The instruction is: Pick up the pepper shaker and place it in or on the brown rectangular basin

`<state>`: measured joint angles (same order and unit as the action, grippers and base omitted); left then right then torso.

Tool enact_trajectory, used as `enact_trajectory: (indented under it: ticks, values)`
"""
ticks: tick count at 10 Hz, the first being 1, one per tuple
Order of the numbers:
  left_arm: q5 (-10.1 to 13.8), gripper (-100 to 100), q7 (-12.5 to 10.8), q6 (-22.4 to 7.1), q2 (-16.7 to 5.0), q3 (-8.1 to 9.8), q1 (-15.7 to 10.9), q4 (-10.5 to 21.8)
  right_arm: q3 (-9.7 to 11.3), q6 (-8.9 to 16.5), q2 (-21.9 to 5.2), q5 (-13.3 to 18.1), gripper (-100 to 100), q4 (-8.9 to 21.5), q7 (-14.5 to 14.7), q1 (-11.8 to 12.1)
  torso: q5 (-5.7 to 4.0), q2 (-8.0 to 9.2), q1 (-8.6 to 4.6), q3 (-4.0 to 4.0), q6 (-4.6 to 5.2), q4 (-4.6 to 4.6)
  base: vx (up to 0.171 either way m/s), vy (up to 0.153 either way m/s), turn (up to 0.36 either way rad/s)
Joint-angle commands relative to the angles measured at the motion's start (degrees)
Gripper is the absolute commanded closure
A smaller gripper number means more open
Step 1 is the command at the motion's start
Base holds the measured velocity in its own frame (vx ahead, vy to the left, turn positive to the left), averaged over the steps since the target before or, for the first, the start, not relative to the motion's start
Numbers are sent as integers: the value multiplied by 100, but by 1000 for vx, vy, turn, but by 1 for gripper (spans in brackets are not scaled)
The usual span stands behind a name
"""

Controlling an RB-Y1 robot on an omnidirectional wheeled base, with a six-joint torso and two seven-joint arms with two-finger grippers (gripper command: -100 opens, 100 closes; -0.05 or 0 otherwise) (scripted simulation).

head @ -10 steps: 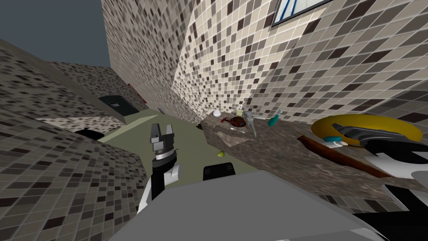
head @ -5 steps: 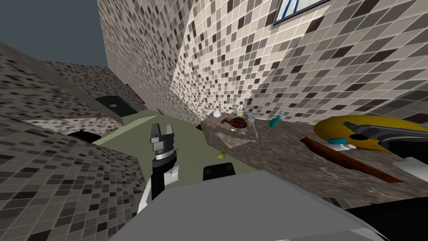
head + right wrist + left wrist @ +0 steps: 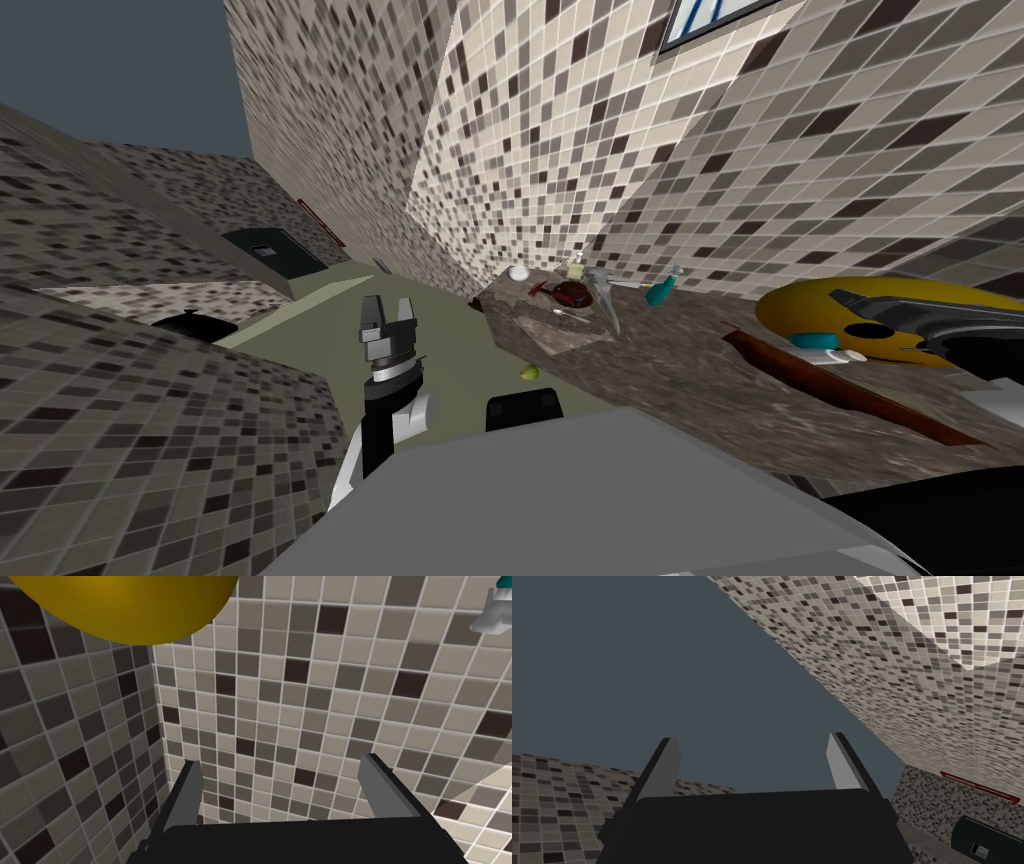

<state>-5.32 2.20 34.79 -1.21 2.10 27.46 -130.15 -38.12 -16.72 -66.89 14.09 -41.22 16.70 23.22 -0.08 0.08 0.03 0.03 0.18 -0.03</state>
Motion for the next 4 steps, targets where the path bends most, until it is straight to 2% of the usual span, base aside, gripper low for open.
enact_trajectory:
  ticks: [1,4]
  values:
    - [0,0,0,0,0,0,0,0,0,0,0,0,0,0,0,0,0,0,0,0,0,0,0,0,0]
    - [0,0,0,0,0,0,0,0,0,0,0,0,0,0,0,0,0,2,0,1,0,0,0,0,0]
